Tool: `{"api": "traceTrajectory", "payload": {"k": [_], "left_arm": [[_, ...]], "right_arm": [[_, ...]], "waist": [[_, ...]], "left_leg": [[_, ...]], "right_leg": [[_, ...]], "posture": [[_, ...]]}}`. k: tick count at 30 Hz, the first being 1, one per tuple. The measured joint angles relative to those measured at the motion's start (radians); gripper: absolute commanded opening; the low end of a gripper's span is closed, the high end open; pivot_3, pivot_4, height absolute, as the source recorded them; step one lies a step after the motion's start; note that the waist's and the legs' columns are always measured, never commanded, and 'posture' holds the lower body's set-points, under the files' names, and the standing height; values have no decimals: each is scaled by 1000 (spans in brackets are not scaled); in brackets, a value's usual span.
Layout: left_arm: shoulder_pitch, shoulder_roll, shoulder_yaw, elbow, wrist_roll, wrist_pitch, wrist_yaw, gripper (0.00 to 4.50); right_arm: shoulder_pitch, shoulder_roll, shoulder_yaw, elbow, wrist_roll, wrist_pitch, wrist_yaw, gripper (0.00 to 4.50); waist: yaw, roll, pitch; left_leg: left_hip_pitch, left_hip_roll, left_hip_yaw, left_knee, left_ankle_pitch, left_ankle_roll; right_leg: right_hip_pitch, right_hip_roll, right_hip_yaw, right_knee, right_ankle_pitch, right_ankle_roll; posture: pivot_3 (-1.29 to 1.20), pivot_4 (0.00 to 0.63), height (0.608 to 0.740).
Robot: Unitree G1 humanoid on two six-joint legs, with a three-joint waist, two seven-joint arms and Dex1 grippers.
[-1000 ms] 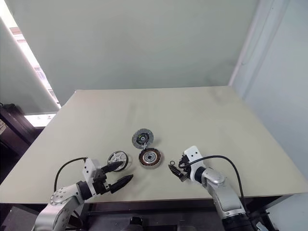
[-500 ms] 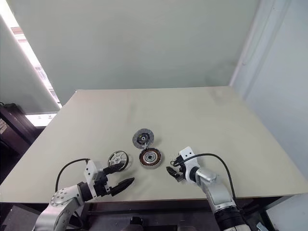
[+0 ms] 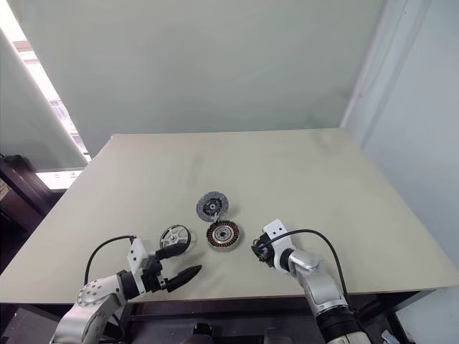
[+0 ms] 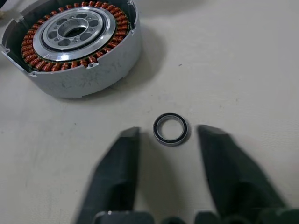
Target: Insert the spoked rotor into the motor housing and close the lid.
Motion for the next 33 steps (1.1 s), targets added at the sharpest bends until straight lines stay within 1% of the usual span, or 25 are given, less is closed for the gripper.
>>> {"api": "traceTrajectory", "payload": {"k": [1, 10, 15, 20, 24, 33], "left_arm": [[-1, 0, 0, 2, 0, 0, 0, 4500], [-10, -3, 0, 5, 0, -8, -2, 4500], [-9, -5, 0, 5, 0, -8, 0, 4500], [-8, -5, 10, 5, -1, -11, 13, 4500], [-17, -8, 33, 19, -3, -25, 16, 4500], [-23, -8, 45, 44, -1, -52, 16, 4500]], "right_arm": [[0, 2, 0, 2, -1, -3, -2, 801], [0, 15, -4, 9, -1, -11, -9, 799], [0, 45, -49, 6, 23, -12, -36, 799], [-20, 47, -93, -86, 61, 42, -53, 799], [-50, 49, -75, -150, 61, 87, -54, 799], [-98, 78, 9, -201, 50, 164, -62, 799]], "waist": [[0, 0, 0], [-1, 0, 0], [0, 0, 0], [0, 0, 0], [-2, 0, 0], [-2, 0, 0]], "left_leg": [[0, 0, 0, 0, 0, 0], [0, 0, 0, 0, 0, 0], [0, 0, 0, 0, 0, 0], [0, 0, 0, 0, 0, 0], [0, 0, 0, 0, 0, 0], [0, 0, 0, 0, 0, 0]], "right_leg": [[0, 0, 0, 0, 0, 0], [0, 0, 0, 0, 0, 0], [0, 0, 0, 0, 0, 0], [0, 0, 0, 0, 0, 0], [0, 0, 0, 0, 0, 0], [-1, 0, 0, 0, 1, 1]], "posture": [[0, 0, 740], [0, 0, 740], [0, 0, 740], [0, 0, 740], [0, 0, 740], [0, 0, 740]]}}
